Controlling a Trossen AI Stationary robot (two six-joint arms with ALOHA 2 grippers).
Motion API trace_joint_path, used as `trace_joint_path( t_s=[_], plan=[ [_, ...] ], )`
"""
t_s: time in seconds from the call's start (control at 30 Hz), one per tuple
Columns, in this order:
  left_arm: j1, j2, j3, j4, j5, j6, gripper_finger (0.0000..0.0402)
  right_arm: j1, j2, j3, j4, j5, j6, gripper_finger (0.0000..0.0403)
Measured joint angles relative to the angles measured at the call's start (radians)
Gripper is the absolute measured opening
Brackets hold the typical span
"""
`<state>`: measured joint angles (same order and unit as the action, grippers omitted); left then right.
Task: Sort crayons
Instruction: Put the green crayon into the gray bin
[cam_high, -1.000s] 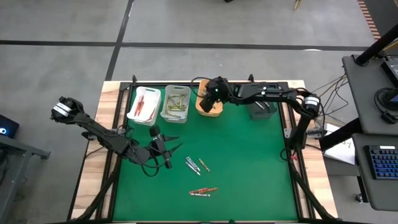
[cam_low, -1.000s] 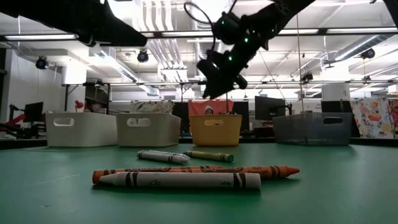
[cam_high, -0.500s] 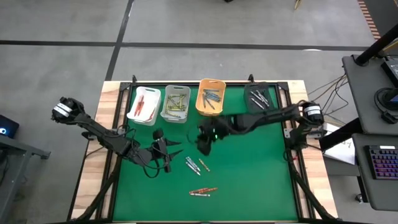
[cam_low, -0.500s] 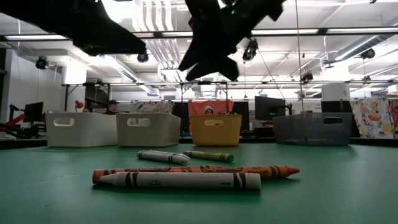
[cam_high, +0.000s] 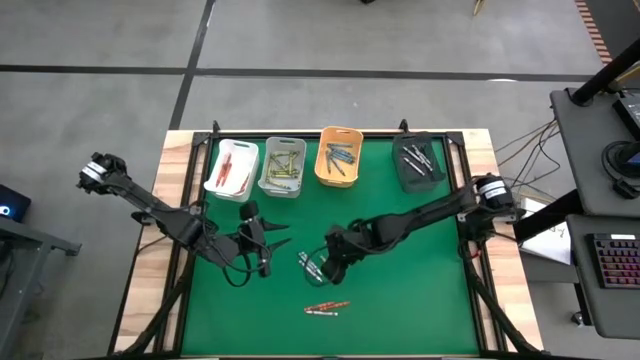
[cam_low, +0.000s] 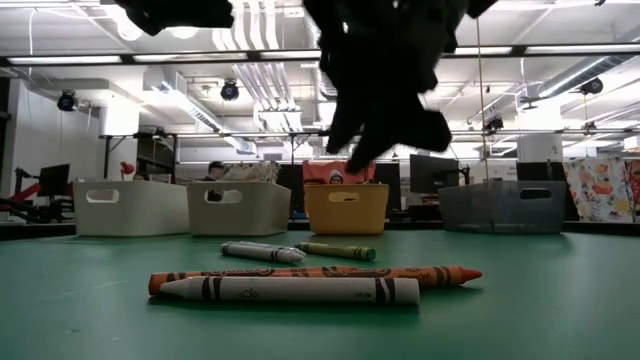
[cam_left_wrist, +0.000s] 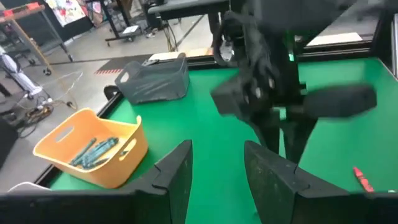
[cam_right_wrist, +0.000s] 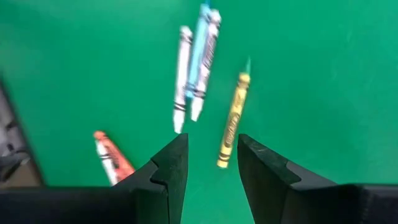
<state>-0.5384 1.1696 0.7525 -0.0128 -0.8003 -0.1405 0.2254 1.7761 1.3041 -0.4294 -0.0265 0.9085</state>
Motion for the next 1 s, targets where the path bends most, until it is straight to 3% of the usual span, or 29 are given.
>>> trace_joint_path(
  t_s=[0.13, 0.33, 0.63, 1.0],
  plan=[
    [-0.018, -0.017, 0.004, -0.064, -0.001, -0.054, 0.0129, 0.006, 0.065, 0.014, -0.035, -0.024, 0.031, 0.0127],
    [-0.052, -0.048, -0.006, -0.115, -0.001, -0.112, 0.0129, 0.023, 0.165, 0.146, -0.139, -0.024, 0.022, 0.0127],
    [-0.065, -0.059, -0.023, -0.116, -0.002, -0.113, 0.0129, 0.037, 0.338, 0.394, -0.474, 0.064, -0.040, 0.0122],
    [-0.065, -0.059, -0.026, -0.118, -0.002, -0.113, 0.0129, 0.041, 0.382, 0.495, -0.541, 0.089, -0.095, 0.0106]
  ],
)
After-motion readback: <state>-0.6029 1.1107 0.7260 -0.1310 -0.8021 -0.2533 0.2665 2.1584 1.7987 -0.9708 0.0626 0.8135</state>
